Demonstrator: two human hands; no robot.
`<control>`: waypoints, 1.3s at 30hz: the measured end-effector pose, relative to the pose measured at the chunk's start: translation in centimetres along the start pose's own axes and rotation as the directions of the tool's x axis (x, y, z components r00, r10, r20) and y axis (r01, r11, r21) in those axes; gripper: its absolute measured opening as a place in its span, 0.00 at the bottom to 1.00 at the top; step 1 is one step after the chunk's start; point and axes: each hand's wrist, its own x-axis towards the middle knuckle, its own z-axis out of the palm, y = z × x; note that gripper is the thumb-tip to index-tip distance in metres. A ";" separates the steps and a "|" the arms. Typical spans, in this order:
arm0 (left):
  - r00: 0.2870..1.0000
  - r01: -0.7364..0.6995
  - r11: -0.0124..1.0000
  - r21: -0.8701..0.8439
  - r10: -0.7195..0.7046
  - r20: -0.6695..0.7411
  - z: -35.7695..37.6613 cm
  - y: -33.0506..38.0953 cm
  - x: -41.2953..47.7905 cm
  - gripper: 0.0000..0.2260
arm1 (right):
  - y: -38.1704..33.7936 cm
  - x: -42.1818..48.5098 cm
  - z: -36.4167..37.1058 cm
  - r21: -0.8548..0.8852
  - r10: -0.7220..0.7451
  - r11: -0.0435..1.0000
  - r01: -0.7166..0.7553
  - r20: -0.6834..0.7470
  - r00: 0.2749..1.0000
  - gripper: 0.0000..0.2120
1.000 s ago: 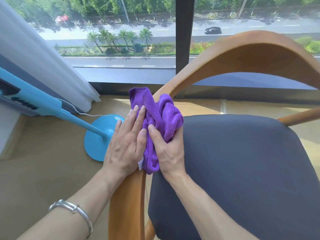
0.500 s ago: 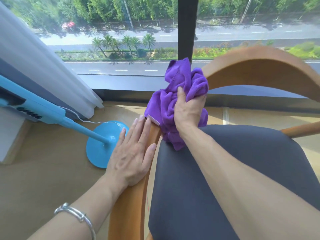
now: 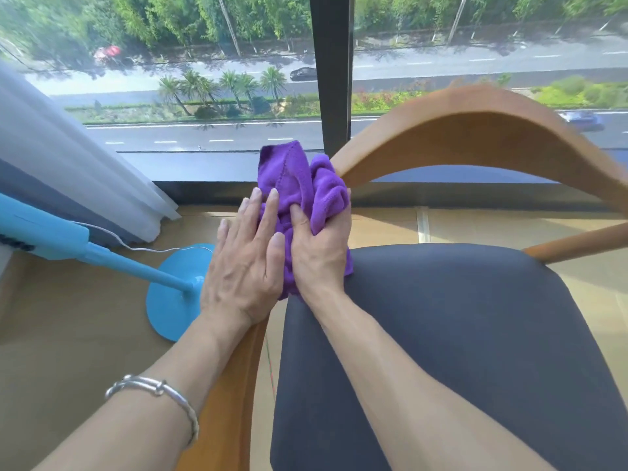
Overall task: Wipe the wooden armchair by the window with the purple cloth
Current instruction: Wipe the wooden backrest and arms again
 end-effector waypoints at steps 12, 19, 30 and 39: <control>0.997 -0.006 0.996 0.085 0.000 0.075 0.3 -0.2 -0.1 0.25 | -4.0 10.2 -6.8 -0.288 -0.137 0.956 0.059 -0.257 0.957 0.39; 0.997 0.007 0.996 0.084 -0.013 0.071 0.2 -0.1 0.1 0.26 | -2.3 6.8 -2.3 -0.102 0.007 0.994 -0.034 -0.256 0.967 0.34; 0.997 0.006 0.998 0.059 -0.011 0.080 0.2 -0.2 0.0 0.26 | -5.0 12.9 -6.6 0.074 0.122 0.992 -0.098 -0.513 0.850 0.35; 0.996 0.008 0.997 0.077 -0.015 0.088 0.3 -0.2 0.1 0.26 | -3.2 10.1 -2.9 0.225 0.373 0.924 -0.308 -0.370 0.851 0.28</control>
